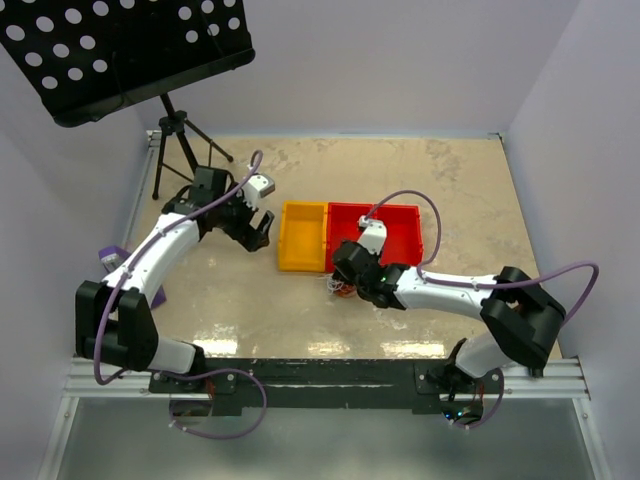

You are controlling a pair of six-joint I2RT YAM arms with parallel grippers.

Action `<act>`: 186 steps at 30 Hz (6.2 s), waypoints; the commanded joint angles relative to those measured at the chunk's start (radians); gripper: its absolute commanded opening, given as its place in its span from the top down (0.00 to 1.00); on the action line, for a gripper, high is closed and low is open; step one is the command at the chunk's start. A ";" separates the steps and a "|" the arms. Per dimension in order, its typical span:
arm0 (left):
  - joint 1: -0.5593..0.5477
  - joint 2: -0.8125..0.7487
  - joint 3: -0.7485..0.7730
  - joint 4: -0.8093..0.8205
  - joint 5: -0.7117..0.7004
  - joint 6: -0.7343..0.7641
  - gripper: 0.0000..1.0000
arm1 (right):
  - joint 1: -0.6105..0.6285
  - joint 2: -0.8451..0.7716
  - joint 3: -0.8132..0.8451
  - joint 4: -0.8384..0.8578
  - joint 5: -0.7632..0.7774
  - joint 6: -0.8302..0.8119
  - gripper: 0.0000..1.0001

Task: Untangle the cables

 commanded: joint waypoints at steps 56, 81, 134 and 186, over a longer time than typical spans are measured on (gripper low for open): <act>-0.465 0.125 -0.068 0.182 -0.055 0.015 0.00 | 0.051 -0.092 -0.150 0.088 0.041 0.055 0.81; -0.471 0.153 -0.032 0.116 0.092 0.137 0.01 | 0.281 -0.181 -0.192 -0.226 -0.111 0.345 1.00; -0.534 0.109 -0.331 0.559 0.086 0.462 0.36 | 0.277 -0.260 -0.104 -0.334 -0.045 0.407 1.00; -0.314 -0.434 0.024 0.014 -0.522 0.149 1.00 | 0.205 -0.581 0.202 -0.964 0.365 0.670 1.00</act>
